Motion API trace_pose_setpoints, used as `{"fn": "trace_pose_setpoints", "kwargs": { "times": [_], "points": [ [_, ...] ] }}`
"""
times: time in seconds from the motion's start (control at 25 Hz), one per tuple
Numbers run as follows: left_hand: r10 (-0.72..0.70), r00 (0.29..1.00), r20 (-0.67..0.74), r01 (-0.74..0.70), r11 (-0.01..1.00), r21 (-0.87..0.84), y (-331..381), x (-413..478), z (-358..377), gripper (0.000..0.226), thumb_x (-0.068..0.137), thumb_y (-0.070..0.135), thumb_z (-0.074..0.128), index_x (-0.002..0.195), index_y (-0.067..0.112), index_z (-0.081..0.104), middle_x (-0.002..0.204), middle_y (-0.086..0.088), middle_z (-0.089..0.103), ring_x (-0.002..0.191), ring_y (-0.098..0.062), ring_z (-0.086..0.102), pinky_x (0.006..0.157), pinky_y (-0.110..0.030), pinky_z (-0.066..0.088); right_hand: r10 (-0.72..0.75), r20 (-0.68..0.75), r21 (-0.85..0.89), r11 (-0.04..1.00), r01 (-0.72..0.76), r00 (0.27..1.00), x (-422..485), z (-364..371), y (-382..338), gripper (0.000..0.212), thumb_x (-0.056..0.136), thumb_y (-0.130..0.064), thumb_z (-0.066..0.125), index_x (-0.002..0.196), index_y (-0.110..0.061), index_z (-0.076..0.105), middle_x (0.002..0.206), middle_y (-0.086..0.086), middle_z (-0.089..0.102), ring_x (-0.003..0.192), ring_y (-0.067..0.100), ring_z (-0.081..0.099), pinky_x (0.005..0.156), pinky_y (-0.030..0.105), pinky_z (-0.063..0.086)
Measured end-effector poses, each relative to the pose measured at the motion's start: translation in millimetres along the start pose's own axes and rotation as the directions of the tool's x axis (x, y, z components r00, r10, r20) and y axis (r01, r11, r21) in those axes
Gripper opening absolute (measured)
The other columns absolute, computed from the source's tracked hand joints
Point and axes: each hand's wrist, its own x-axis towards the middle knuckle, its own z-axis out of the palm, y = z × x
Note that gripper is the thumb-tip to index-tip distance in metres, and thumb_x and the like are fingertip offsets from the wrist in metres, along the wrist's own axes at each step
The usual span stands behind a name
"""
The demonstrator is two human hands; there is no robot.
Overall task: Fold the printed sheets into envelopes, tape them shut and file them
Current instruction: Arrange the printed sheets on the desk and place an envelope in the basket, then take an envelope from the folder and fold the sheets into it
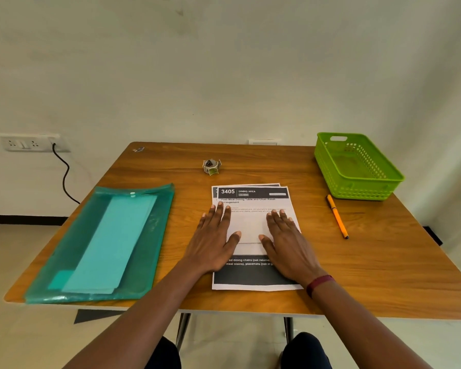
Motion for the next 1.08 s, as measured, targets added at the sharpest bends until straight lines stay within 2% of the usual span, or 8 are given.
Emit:
{"fn": "trace_pose_setpoints", "kwargs": {
  "times": [0.08,0.2,0.48,0.6,0.68,0.8,0.92,1.08],
  "points": [
    [-0.005,1.0,-0.014,0.005,1.0,-0.002,-13.0,-5.6,-8.1,0.073,0.1,0.057,0.022,0.155,0.02,-0.009,0.163,-0.003,-0.012,0.149,-0.018,-0.014,0.117,-0.032,-0.009,-0.055,-0.074,0.067,0.996,0.06,0.996,1.7,-1.6,-9.7,0.058,0.101,-0.029,0.048,0.152,-0.013,0.026,0.159,0.006,0.025,0.146,0.023,0.026,0.114,0.031,0.023],
    [-0.048,0.999,-0.023,0.048,0.999,-0.001,-36.4,-13.7,-19.8,0.073,0.1,0.057,0.022,0.156,0.019,-0.006,0.164,-0.004,-0.01,0.149,-0.018,-0.014,0.115,-0.031,-0.009,-0.034,-0.234,0.182,0.98,0.079,0.972,3.1,-0.4,-23.1,0.053,0.09,-0.003,0.064,0.14,-0.013,0.05,0.144,0.009,0.051,0.127,0.03,0.054,0.101,0.042,0.048],
    [-0.208,0.974,-0.089,0.204,0.978,-0.046,-109.8,-28.0,-50.4,0.073,0.1,0.059,0.022,0.156,0.018,-0.002,0.165,-0.002,-0.005,0.15,-0.017,-0.009,0.118,-0.032,-0.004,-0.128,-0.343,0.205,0.957,0.207,0.931,40.0,15.5,-56.9,0.038,0.08,0.001,0.075,0.116,-0.009,0.069,0.111,0.013,0.072,0.096,0.031,0.071,0.082,0.042,0.059],
    [-0.284,0.948,-0.144,0.279,0.959,-0.058,-152.5,-35.3,-69.3,0.072,0.101,0.054,0.024,0.156,0.013,0.001,0.165,-0.006,-0.001,0.151,-0.018,-0.006,0.121,-0.034,-0.002,-0.238,-0.295,0.18,0.937,0.298,0.926,67.0,12.3,-83.7,0.027,0.087,-0.01,0.072,0.113,-0.011,0.07,0.104,0.011,0.074,0.086,0.029,0.072,0.073,0.039,0.06],
    [-0.373,0.91,-0.181,0.363,0.928,-0.085,-182.2,-43.3,-80.6,0.07,0.103,0.049,0.029,0.157,0.01,0.006,0.164,-0.008,0.004,0.151,-0.02,-0.002,0.121,-0.034,-0.001,-0.329,-0.186,0.184,0.914,0.361,0.926,88.8,11.3,-107.2,0.025,0.094,-0.027,0.062,0.116,-0.017,0.068,0.107,0.005,0.073,0.088,0.025,0.07,0.073,0.037,0.057],
    [-0.493,0.837,-0.236,0.484,0.87,-0.1,-218.2,-57.6,-89.1,0.067,0.102,0.045,0.034,0.155,0.007,0.019,0.162,-0.014,0.017,0.15,-0.027,0.011,0.122,-0.041,0.009,-0.456,-0.018,0.184,0.873,0.451,0.89,120.1,20.3,-148.4,0.034,0.099,-0.038,0.049,0.125,-0.022,0.062,0.12,0.0,0.068,0.104,0.021,0.064,0.081,0.036,0.052],
    [-0.6,0.77,-0.215,0.597,0.797,-0.084,-245.1,-71.6,-88.8,0.066,0.102,0.046,0.032,0.152,0.004,0.024,0.157,-0.02,0.027,0.146,-0.033,0.023,0.12,-0.048,0.016,-0.515,0.056,0.194,0.846,0.496,0.856,142.5,38.5,-192.4,0.041,0.099,-0.04,0.048,0.134,-0.02,0.054,0.131,0.002,0.06,0.116,0.022,0.056,0.091,0.037,0.049],
    [-0.63,0.751,-0.197,0.623,0.775,-0.106,-259.7,-84.2,-78.8,0.067,0.102,0.048,0.028,0.152,0.004,0.023,0.157,-0.018,0.029,0.145,-0.031,0.025,0.121,-0.045,0.014,-0.543,0.153,0.213,0.834,0.509,0.825,163.3,63.1,-236.1,0.051,0.098,-0.045,0.046,0.142,-0.019,0.044,0.143,0.004,0.049,0.13,0.022,0.043,0.105,0.039,0.041]
  ]
}}
